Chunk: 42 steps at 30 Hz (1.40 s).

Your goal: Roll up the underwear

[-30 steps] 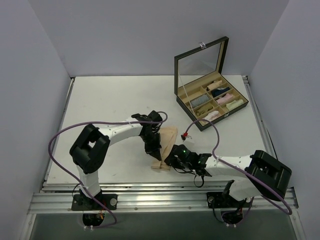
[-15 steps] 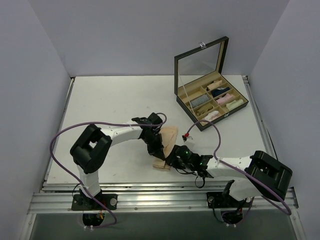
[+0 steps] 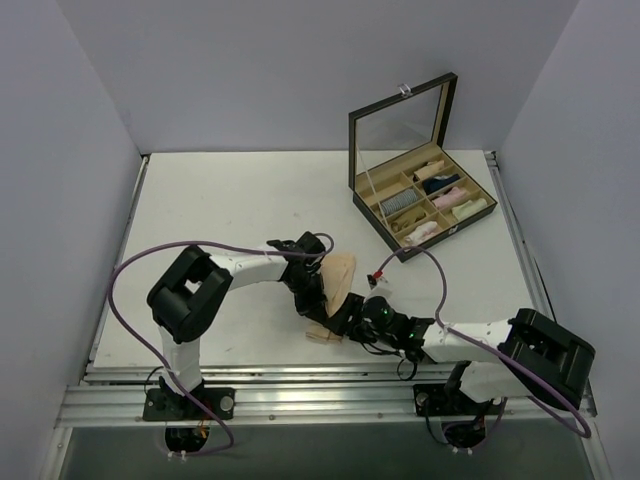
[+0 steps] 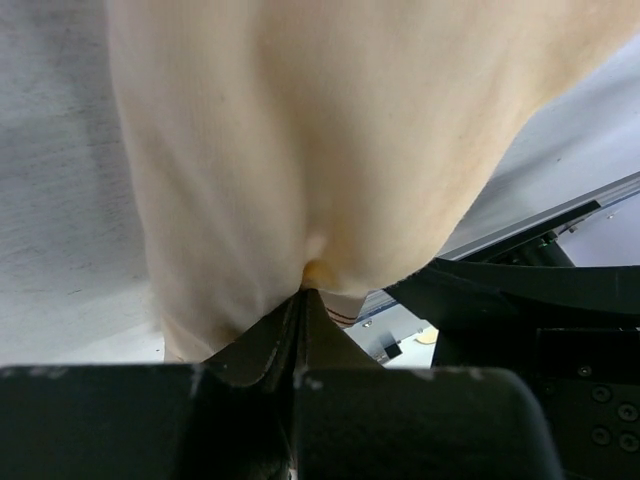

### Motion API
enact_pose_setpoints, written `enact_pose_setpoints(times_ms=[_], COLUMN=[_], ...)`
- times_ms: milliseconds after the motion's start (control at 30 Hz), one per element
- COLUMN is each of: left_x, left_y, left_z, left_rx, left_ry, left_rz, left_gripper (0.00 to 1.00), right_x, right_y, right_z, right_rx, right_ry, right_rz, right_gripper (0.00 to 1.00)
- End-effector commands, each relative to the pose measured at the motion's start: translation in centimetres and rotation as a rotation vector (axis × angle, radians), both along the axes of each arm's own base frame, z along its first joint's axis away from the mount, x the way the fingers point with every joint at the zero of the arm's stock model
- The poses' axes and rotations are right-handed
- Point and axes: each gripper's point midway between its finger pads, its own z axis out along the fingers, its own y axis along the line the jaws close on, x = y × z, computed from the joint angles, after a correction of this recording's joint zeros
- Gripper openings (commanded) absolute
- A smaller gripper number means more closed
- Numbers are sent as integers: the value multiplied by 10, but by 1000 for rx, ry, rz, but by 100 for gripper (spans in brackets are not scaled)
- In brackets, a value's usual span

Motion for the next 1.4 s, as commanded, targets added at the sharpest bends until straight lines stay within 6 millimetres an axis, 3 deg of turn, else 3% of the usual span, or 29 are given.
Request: enact_pose_setpoints(times_ms=[0,467,567,600,700,767,867,933,1067,1100,1233,1367], left_x=[9,17,16,14,16,20,36,48,50,50,25,23], left_y=[-12,-23,-23,-21,-12,-3,21,44,77,73,67,62], left_z=[6,26,25,24,24,25,30,41,46,52,36,29], left_rx=[-31,-87,-93,-87,-73,-62,-32,5,13,-51,-190,-257], left_ry=[-26,-40,-34,-29,-21,-27,-61,-81,-118,-126,-67,-97], left_rz=[-3,51,53,52,60,62,69,85,51,47,52,59], left_gripper=[2,2,2,2,10,22,33,35,45,47,50,55], right_x=[-3,-6,-5,-7,-11,-14,-16,-16,-16,-15,-11,-17], right_y=[8,4,3,-3,-8,-12,-11,-10,-8,-5,1,11], right_z=[-4,-28,-33,-41,-54,-60,-63,-61,-53,-48,-39,-33], right_rx=[0,-100,-127,-167,-212,-220,-213,-206,-181,-164,-124,-55], right_ry=[-1,38,50,71,105,123,133,132,124,114,95,115], right_rz=[42,53,53,44,44,39,42,46,45,49,51,88], right_gripper=[50,39,27,17,4,2,0,0,0,0,0,0])
